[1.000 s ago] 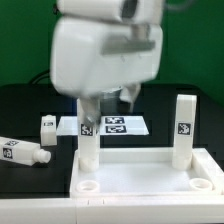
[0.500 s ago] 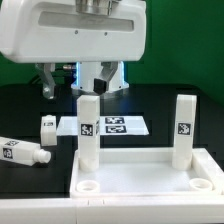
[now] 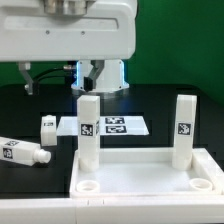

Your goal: Assemble desk

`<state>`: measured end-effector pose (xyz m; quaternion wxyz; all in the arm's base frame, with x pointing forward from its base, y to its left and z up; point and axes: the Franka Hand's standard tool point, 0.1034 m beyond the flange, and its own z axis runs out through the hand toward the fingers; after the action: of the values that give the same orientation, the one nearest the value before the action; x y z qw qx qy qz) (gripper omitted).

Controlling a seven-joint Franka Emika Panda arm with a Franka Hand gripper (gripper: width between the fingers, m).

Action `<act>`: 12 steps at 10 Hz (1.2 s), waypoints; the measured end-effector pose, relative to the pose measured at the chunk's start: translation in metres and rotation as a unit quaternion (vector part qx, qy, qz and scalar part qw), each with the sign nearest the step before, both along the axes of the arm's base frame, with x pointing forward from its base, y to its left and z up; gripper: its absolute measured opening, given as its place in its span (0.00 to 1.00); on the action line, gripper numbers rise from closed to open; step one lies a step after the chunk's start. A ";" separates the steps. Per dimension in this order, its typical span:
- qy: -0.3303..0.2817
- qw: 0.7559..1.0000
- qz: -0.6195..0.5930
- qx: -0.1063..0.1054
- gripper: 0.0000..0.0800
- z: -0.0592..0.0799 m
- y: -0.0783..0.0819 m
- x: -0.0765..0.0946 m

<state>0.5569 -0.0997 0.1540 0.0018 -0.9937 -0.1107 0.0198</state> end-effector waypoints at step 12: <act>0.073 0.992 -0.095 0.042 0.81 -0.059 -0.033 -0.098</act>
Offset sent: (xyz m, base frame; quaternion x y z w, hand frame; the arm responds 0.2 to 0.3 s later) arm 0.0000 0.0000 0.0000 0.0000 0.0000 0.0000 1.0000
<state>0.4594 -0.1331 0.0953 0.0536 -0.9946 -0.0162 0.0869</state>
